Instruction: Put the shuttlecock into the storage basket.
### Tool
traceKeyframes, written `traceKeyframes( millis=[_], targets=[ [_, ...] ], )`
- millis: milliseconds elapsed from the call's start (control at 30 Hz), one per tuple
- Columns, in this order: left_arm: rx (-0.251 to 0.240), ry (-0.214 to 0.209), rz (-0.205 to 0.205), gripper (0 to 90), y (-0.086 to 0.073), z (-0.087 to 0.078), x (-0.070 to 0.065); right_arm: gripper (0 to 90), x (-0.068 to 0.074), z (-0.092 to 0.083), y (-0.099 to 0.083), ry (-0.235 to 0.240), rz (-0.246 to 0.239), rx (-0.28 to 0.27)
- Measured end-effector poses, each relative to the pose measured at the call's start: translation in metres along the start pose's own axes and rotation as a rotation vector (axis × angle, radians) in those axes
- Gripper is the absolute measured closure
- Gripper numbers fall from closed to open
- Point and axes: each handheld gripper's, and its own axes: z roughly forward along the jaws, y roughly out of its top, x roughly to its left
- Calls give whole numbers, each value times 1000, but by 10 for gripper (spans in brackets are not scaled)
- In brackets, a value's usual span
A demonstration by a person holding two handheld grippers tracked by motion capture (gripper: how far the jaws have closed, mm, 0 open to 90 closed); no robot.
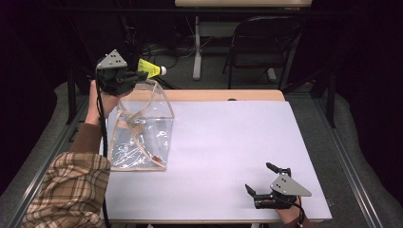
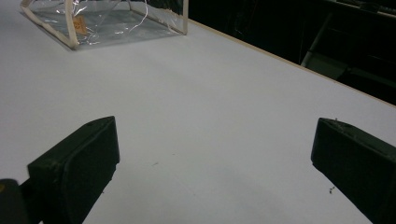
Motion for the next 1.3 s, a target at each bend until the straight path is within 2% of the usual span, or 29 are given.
traceKeyframes(
  millis=[733, 1300],
  targets=[
    [5, 55, -30, 899, -14, -20, 14, 5, 0, 0, 0, -1, -5, 2],
    [25, 62, -43, 899, -24, -19, 18, 5, 0, 0, 0, -2, -6, 3]
  ],
)
